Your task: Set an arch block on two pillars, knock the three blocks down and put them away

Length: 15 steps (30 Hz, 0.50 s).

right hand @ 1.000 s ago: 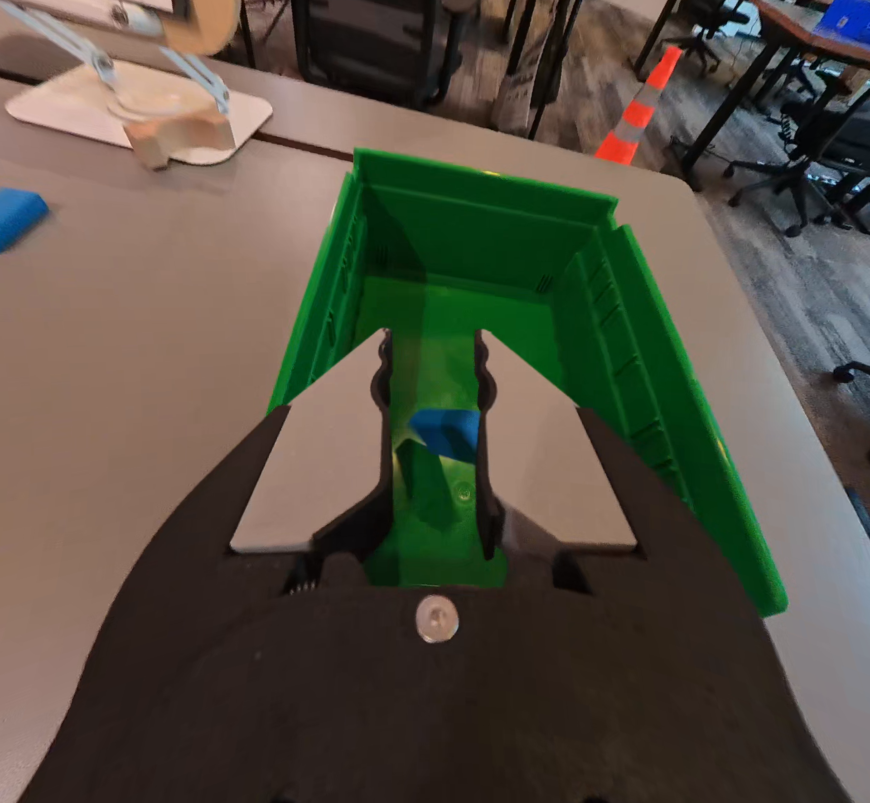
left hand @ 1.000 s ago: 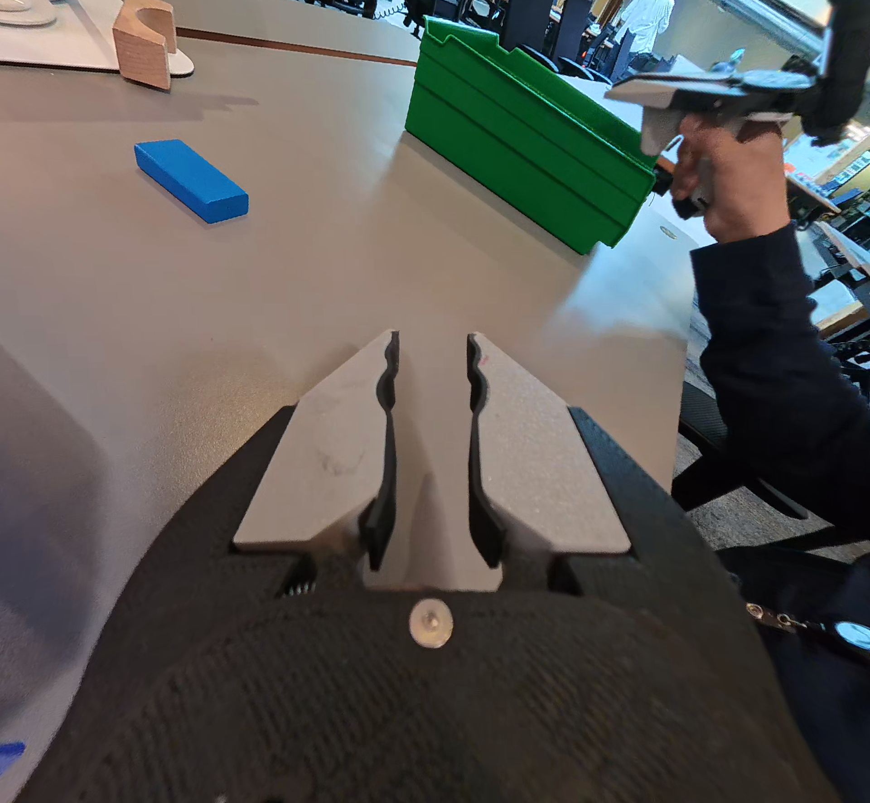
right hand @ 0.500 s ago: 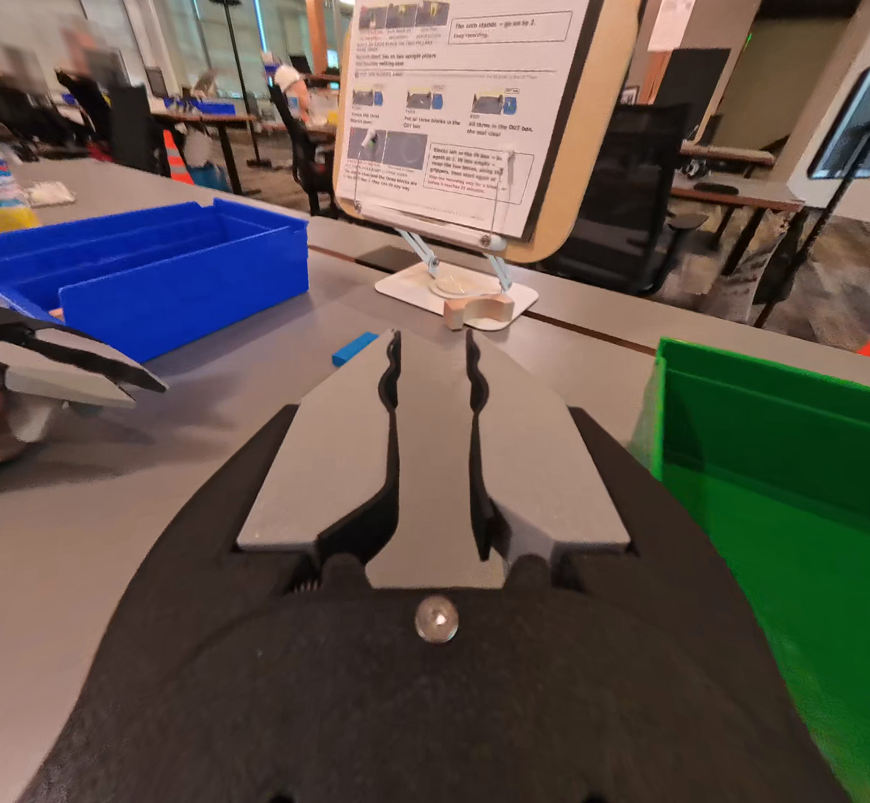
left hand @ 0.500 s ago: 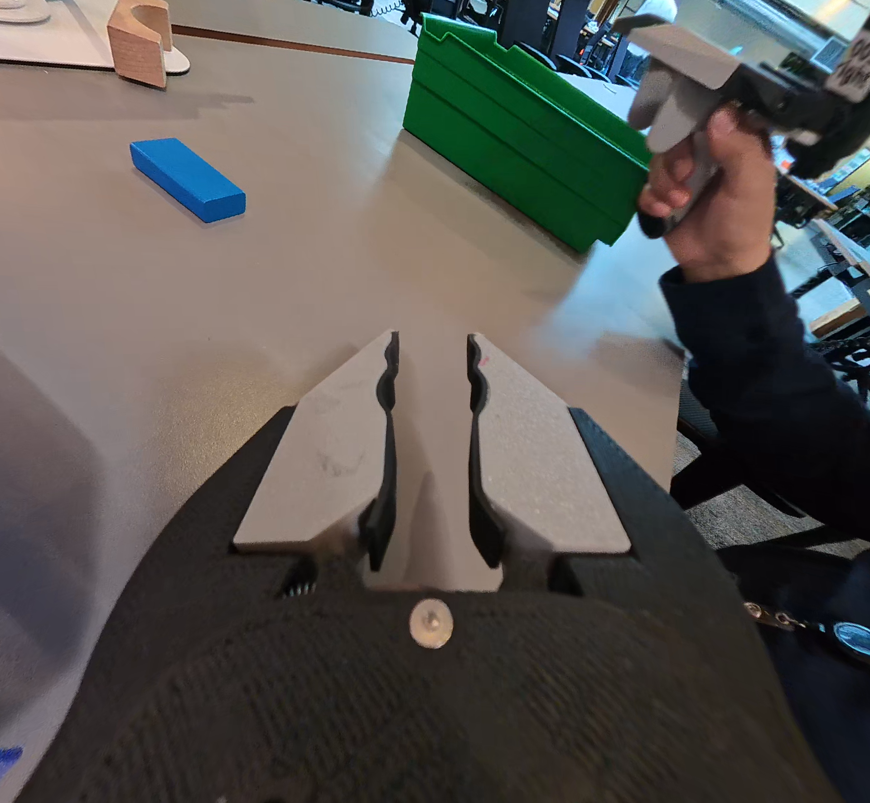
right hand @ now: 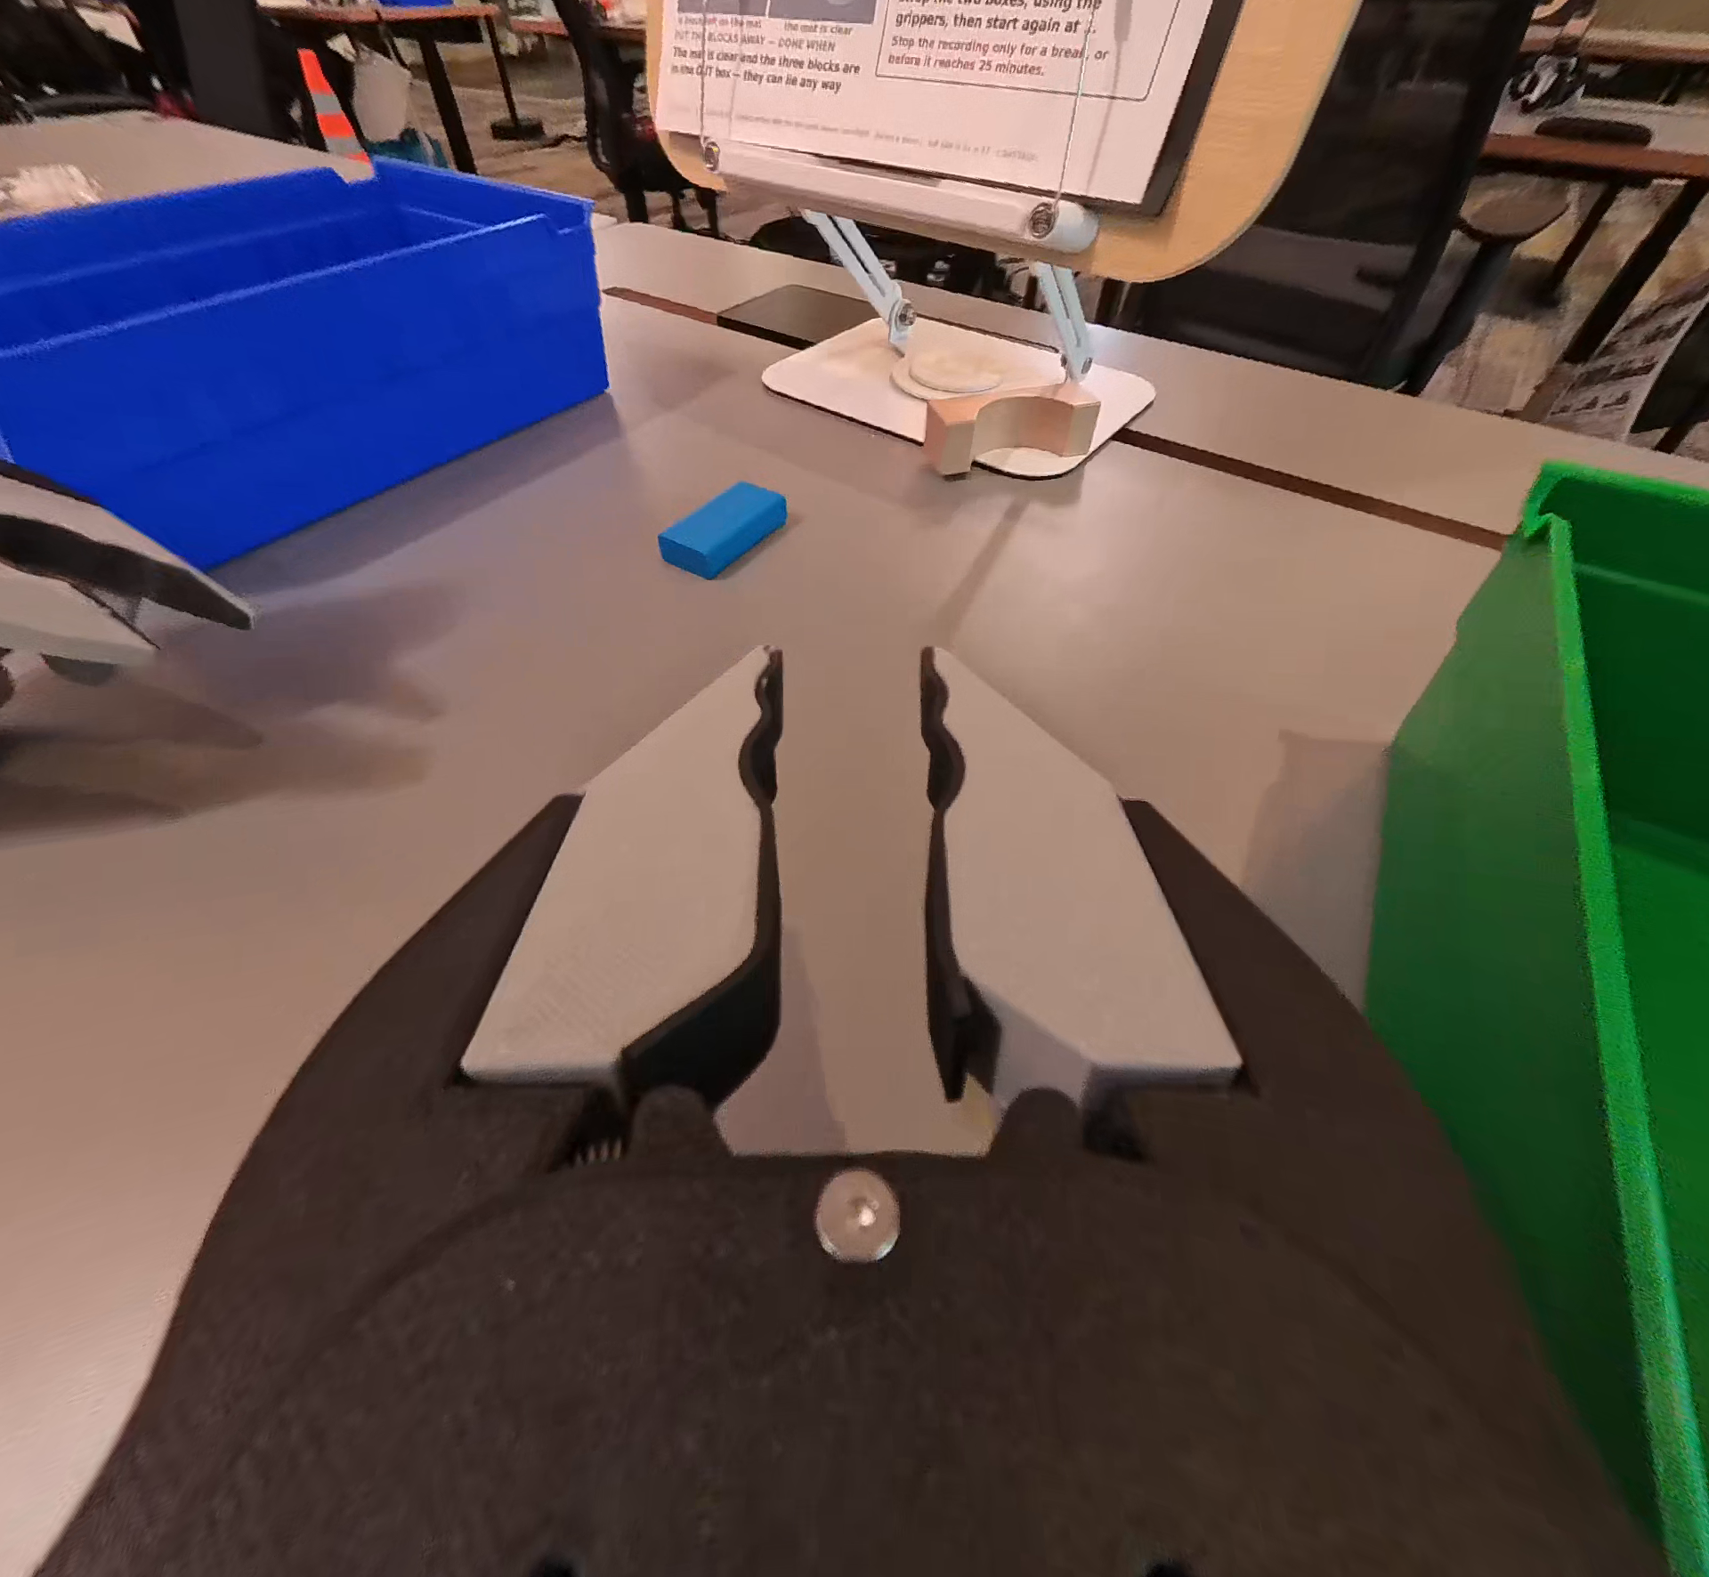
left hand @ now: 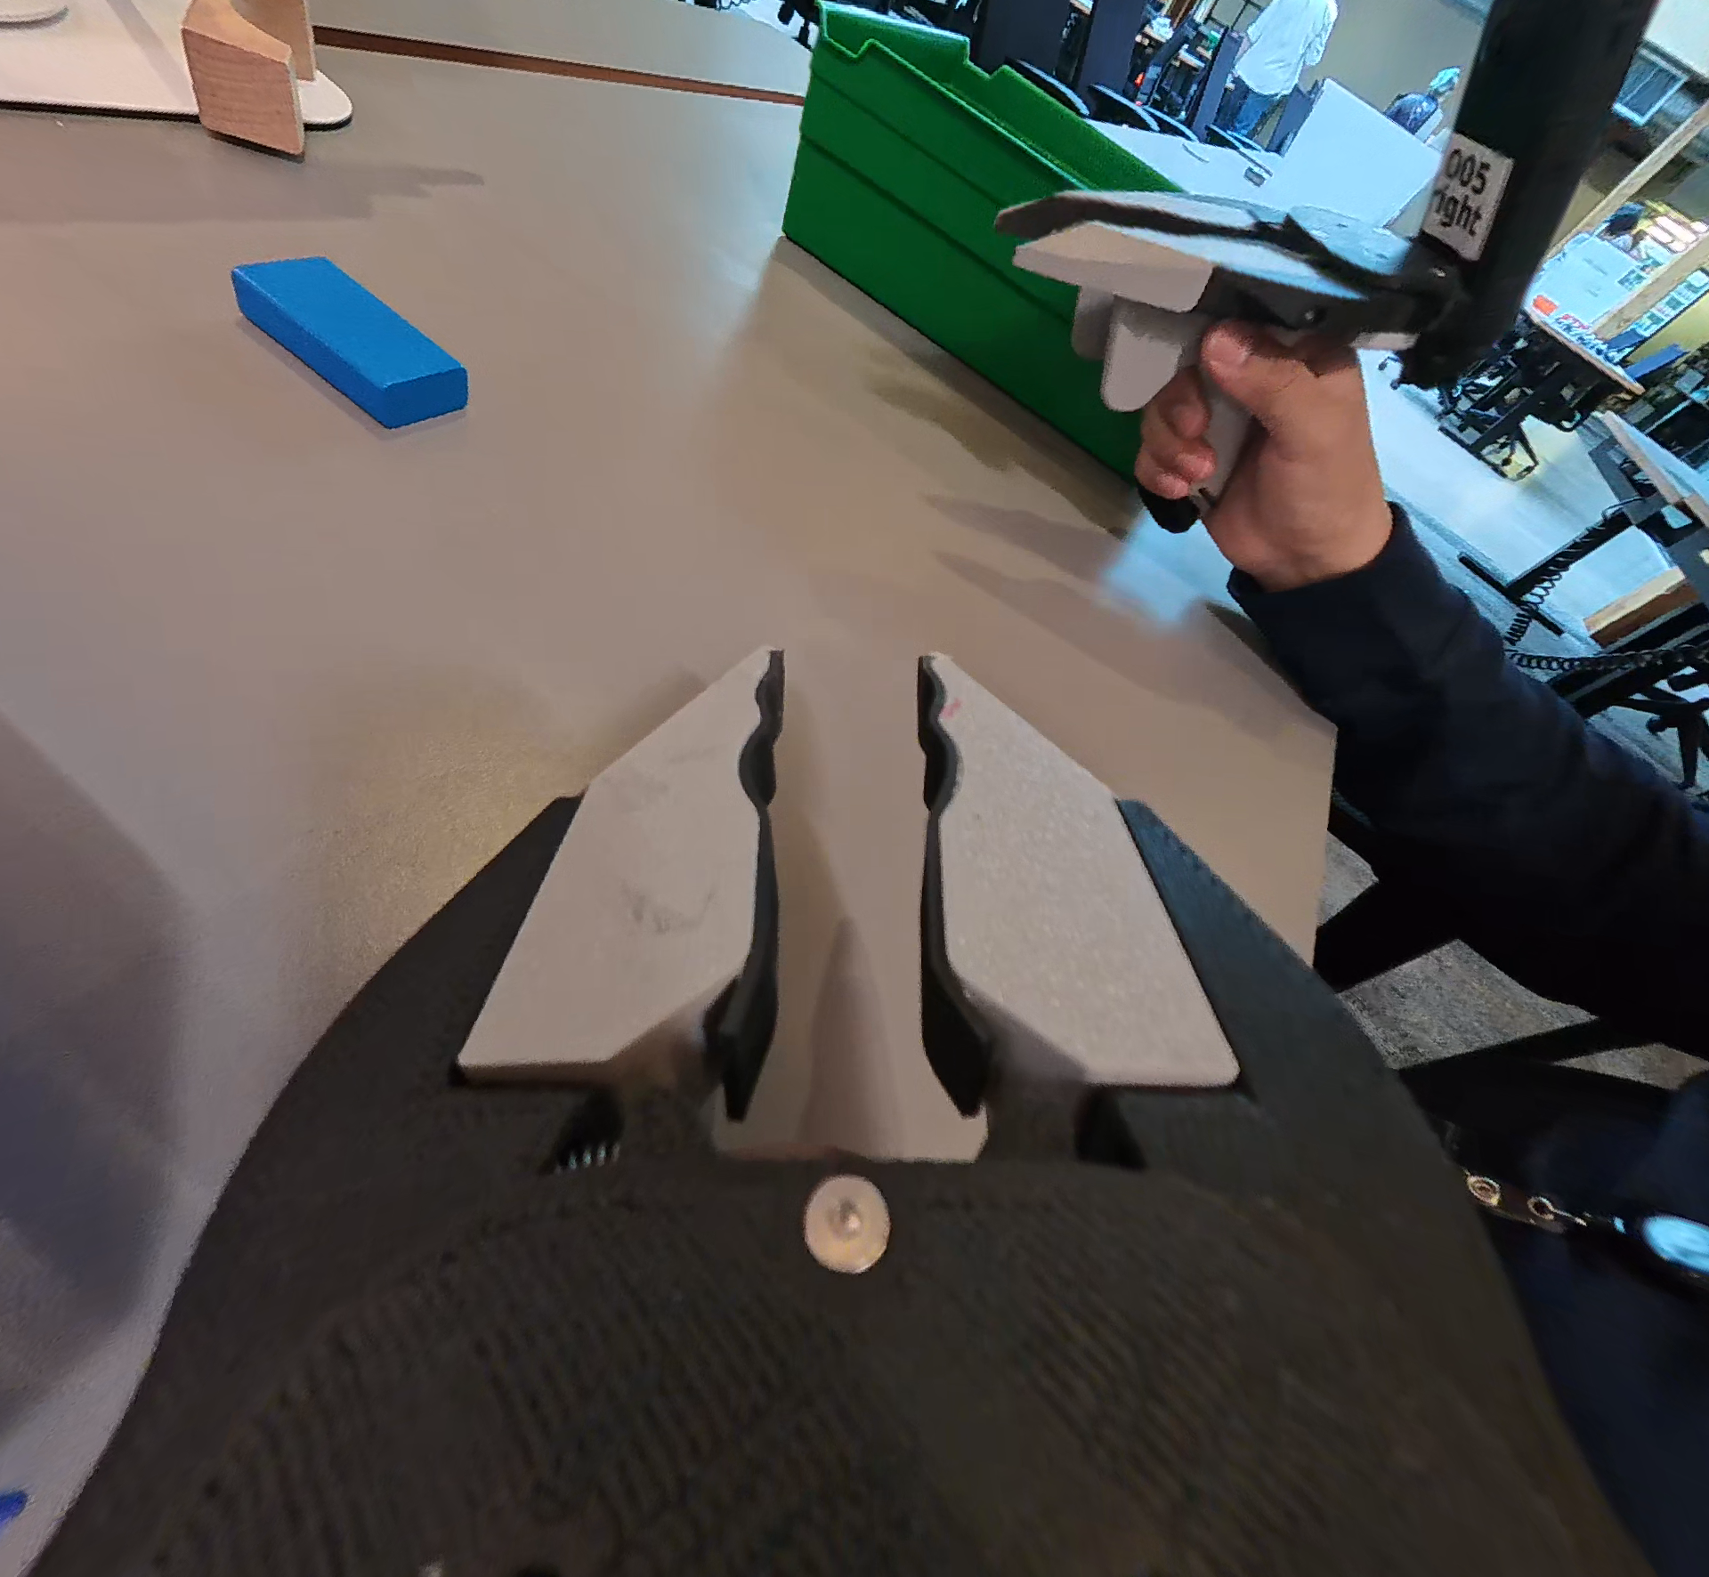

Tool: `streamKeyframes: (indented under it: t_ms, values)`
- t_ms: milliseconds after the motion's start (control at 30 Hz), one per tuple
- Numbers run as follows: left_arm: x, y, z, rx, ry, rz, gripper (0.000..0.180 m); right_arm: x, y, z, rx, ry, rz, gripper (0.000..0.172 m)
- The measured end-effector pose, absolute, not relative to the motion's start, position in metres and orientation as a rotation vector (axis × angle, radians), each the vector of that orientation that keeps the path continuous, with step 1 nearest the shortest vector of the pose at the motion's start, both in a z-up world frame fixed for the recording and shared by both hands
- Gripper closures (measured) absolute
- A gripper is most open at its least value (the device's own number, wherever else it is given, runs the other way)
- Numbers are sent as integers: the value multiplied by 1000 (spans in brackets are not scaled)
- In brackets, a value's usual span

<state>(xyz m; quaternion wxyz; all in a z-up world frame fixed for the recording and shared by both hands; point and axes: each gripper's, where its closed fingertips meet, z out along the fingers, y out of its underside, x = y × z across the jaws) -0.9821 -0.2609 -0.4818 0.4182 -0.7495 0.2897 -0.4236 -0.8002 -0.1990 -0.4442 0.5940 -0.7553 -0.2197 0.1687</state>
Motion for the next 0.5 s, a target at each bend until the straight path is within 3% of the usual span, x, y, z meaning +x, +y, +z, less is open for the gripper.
streamKeyframes:
  t_ms: [167, 333, 433, 500]
  values:
    - [-991, -250, -480, -1887, 626, -1028, 149, -801, -197, -454, -1793, -554, 311, 147]
    - [-1003, -214, -475, -1885, 438, -916, 127, -802, -197, -459, -1801, -592, 240, 149]
    - [-999, -179, -482, -1966, 431, -750, 123, -798, -195, -467, -1832, -605, 181, 151]
    - [-1001, -152, -489, -2040, 404, -580, 99, -794, -193, -470, -1848, -603, 144, 153]
